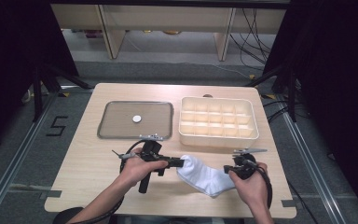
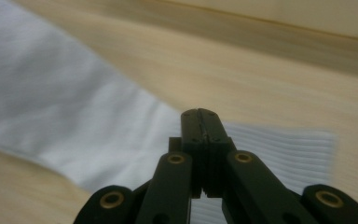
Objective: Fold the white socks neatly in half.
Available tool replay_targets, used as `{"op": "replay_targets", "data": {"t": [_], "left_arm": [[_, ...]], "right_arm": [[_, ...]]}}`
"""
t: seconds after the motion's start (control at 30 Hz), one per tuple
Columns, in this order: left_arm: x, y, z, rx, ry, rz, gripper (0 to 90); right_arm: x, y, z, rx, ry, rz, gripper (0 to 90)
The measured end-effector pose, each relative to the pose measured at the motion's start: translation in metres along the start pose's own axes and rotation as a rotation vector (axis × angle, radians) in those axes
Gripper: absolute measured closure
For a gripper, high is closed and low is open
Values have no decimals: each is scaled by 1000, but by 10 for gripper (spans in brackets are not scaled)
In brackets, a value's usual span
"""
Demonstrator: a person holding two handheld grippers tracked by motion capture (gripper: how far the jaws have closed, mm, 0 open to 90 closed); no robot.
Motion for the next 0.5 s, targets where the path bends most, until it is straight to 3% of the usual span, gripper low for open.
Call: {"op": "replay_targets", "data": {"t": [0.07, 0.2, 0.33, 0.37, 0.4, 0.5], "left_arm": [[0, 0, 0, 1, -2, 1, 837], [0, 0, 1, 0, -3, -1, 837], [0, 1, 1, 4, -1, 7, 837], [0, 1, 1, 1, -2, 7, 837], [0, 1, 1, -1, -1, 7, 837], [0, 1, 2, 0, -1, 1, 836]], "right_arm": [[18, -3, -2, 7, -8, -48, 900], [41, -7, -12, -28, 52, -105, 900], [51, -2, -20, -47, 62, -119, 900], [49, -2, -21, -50, 98, -114, 900], [55, 0, -22, -54, 62, -139, 900], [59, 0, -26, -65, 73, -150, 900]]}}
Point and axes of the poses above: each handheld gripper's, and its own axes: y roughly forward along the jaws, z roughly out of its top, x roughly to its right, the point moved 9 cm from there along y, roughly forward along the jaws, and after that the axes turned 11 degrees about -y, right-handed, at the moved point
